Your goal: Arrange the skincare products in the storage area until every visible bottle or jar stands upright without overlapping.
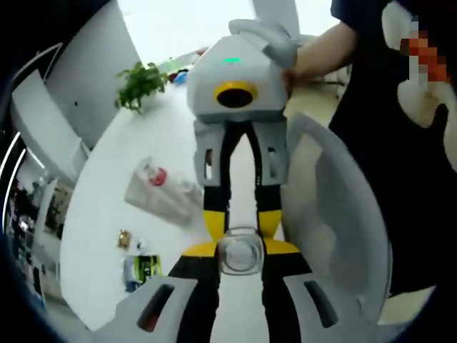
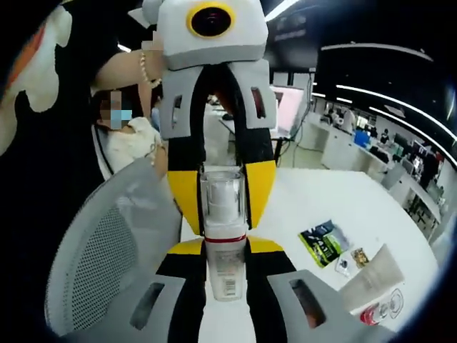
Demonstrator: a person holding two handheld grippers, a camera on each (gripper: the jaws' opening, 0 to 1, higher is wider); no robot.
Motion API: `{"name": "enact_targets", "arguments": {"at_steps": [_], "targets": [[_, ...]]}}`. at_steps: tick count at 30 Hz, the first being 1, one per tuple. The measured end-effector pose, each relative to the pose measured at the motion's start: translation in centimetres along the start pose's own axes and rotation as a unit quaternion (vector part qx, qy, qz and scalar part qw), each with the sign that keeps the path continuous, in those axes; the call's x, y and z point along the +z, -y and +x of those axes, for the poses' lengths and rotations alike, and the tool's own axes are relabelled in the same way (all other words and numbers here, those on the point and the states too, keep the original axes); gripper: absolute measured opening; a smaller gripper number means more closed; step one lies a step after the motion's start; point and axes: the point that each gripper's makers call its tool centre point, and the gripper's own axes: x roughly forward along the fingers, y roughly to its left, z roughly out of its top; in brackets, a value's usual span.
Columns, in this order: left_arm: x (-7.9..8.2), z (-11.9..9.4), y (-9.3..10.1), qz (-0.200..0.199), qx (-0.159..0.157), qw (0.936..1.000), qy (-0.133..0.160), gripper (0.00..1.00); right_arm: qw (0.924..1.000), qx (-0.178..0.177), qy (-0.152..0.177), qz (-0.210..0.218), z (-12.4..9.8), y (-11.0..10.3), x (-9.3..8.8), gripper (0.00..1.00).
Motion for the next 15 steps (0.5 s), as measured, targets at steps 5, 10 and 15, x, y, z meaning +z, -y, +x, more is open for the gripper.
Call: {"name": "enact_targets", "arguments": {"at_steps": [5,10,15], "targets": [[1.3,-0.4,-0.3,-0.015,0.008,0.9992,0.036,0.24,0.9996,-0.007,0.023,0.013,0.0,0.2,0.5,0.20],[1.7,-0.2,0.0,-0.030,0.003,0.9983,0.051,0.24,0.9991,-0.005,0.033,0.027,-0.1,0.0,0.4,0.21],[1.9,0.0,0.0,-0.026,-0.008,0.9983,0.052,0.24,0.9998,-0.002,0.005,0.017,0.3,-0.4,-0.6,0.22]]}}
